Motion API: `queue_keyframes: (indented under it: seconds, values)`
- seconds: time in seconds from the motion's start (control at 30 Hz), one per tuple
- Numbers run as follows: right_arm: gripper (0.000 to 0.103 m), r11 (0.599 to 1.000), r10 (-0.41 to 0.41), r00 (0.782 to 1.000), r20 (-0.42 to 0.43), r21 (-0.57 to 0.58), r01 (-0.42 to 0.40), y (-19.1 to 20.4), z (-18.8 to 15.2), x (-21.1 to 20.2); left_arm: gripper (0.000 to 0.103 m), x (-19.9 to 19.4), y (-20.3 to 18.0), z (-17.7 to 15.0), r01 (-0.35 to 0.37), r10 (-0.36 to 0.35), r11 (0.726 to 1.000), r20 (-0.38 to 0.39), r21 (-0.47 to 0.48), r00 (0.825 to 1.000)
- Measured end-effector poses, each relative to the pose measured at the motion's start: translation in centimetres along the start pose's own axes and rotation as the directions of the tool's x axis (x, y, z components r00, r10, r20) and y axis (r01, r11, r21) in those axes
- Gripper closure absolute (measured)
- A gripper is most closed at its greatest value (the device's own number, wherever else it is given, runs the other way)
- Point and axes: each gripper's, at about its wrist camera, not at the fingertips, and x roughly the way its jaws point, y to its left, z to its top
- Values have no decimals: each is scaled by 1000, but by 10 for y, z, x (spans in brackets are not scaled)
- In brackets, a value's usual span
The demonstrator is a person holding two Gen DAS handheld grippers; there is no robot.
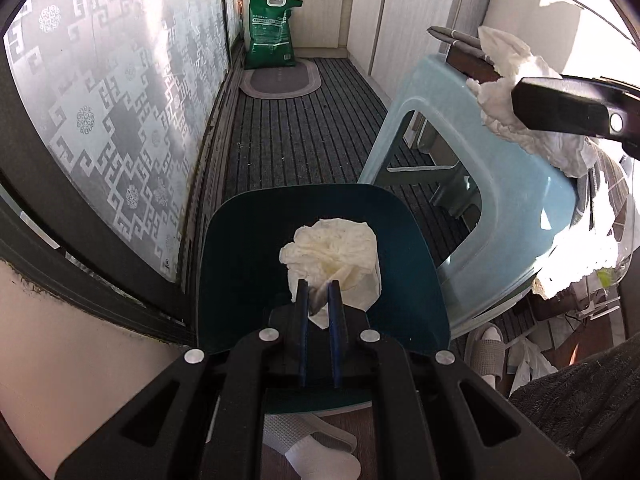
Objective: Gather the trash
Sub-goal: 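Carry the bag and tissue in both grippers over the teal trash bin, then open the left gripper to drop the bag while the right gripper drops the tissue into the bin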
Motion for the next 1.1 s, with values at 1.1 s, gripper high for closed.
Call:
queue_keyframes:
  seconds: [1.1]
  values:
    - [95,999,25,979,-204,45,-16,6,-23,81,85,-56,19,14,13,-6,999,165,-39,986]
